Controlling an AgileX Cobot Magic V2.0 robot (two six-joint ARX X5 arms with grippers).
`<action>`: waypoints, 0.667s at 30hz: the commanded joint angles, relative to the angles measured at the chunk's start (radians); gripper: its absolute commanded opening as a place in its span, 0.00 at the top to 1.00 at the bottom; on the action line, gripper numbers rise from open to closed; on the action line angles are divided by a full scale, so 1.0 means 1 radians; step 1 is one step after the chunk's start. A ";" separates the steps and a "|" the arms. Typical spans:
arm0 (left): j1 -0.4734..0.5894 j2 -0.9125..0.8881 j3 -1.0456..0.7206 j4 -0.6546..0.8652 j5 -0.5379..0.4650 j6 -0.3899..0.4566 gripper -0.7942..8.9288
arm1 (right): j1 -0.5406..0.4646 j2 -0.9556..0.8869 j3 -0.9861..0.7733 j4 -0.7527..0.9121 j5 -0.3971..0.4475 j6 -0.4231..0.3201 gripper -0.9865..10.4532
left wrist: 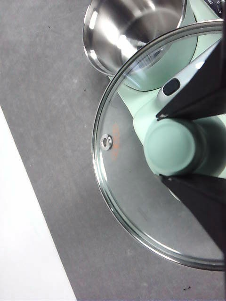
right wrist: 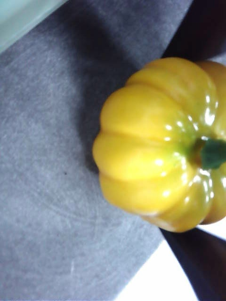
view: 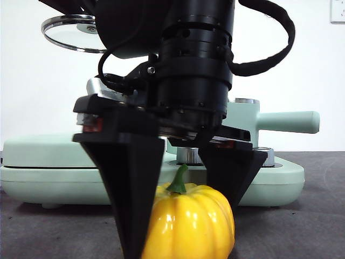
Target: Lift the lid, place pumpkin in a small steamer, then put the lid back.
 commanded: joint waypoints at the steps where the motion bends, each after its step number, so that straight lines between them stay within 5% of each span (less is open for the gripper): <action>1: -0.001 -0.010 0.026 0.026 0.003 -0.005 0.86 | 0.013 0.018 0.016 0.003 0.005 -0.013 0.63; 8: 0.000 -0.010 0.026 0.027 0.003 -0.005 0.86 | 0.004 0.016 0.068 -0.084 -0.003 -0.013 0.64; 20: 0.012 -0.010 0.026 0.027 0.003 -0.005 0.86 | -0.124 0.016 0.506 -0.426 0.005 -0.110 0.64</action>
